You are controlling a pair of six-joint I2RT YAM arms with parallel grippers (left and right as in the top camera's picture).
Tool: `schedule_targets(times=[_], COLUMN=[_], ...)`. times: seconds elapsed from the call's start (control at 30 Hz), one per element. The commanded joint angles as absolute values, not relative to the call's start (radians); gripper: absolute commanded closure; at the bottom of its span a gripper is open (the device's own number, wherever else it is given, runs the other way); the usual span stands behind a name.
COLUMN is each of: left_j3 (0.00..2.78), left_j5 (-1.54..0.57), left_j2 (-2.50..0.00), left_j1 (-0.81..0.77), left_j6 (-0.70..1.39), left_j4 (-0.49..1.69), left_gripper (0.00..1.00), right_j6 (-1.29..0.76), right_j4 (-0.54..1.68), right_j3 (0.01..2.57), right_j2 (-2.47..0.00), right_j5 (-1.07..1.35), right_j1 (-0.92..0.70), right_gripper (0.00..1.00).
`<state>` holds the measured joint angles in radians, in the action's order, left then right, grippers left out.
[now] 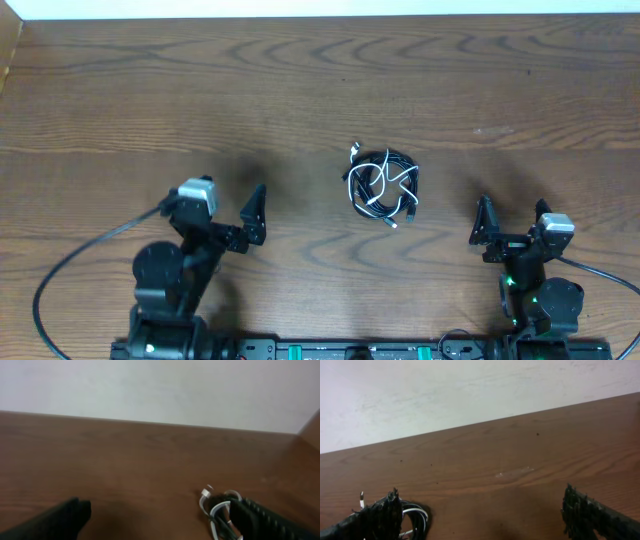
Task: Untangle cables
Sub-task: 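Move the left gripper forward toward the black and white cable bundle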
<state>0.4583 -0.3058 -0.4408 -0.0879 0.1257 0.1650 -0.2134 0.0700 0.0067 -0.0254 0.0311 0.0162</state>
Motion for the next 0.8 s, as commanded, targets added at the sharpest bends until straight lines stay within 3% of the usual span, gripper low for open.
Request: schedule_targets(times=[0.0,0.5,0.77], left_j3=[0.564,0.756,0.763], left_j5=[-0.393,-0.519,-0.777], left_j2=[-0.515,-0.665,-0.667], left_j1=[-0.092,-0.092,-0.092], left_j6=[0.164,0.325,0.331], left_j4=[0.217,0.525,0.507], left_gripper=[0.02,0.02,0.02], right_j6=[-0.224,-0.224,-0.224], right_j4=[0.074,0.074,0.074], right_j3=[0.006,0.006,0.006], right_j2=[-0.025,-0.025,-0.025], right_j5=[0.028,0.028,0.028], right_j1=[0.009,0.009,0.009], right_gripper=[0.01,0.01,0.01])
